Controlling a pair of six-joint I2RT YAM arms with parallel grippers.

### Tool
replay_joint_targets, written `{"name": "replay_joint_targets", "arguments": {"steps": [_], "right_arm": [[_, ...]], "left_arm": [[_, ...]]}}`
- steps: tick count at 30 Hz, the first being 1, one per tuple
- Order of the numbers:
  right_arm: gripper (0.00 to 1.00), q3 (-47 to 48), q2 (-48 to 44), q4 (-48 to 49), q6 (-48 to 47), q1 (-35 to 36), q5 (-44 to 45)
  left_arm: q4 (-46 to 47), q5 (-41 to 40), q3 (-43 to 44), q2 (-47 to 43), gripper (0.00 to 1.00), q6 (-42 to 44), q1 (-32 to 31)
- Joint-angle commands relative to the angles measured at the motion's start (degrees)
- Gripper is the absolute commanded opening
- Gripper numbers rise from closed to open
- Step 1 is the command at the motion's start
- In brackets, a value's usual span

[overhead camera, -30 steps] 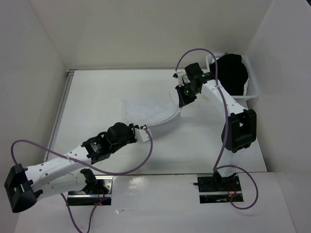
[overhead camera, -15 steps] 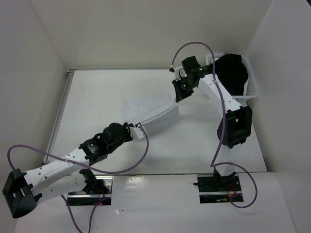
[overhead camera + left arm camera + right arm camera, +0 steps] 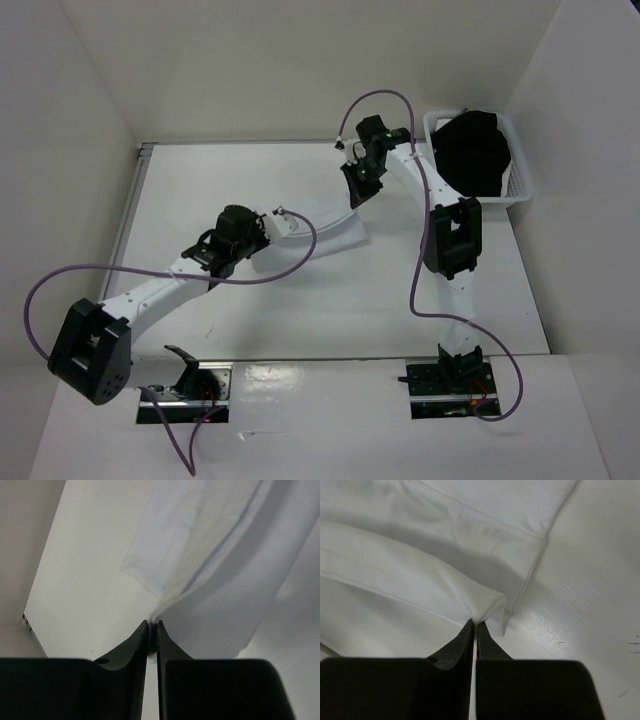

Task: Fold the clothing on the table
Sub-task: Fold the skirt

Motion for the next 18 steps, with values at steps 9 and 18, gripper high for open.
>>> {"name": "replay_joint_targets", "arguments": {"steps": [9,18], "right_arm": [[0.0,6.41,2.52,-2.56,0.11,-0.94,-0.48],[0.0,7.13,4.1,-2.03,0.11,-3.22,-0.48]], "left_arm": [[3.42,10.05,10.99,10.76,0.14,1.51,8.03],[3.95,12.33,16.18,18.49,0.14,1.51,10.49]]}}
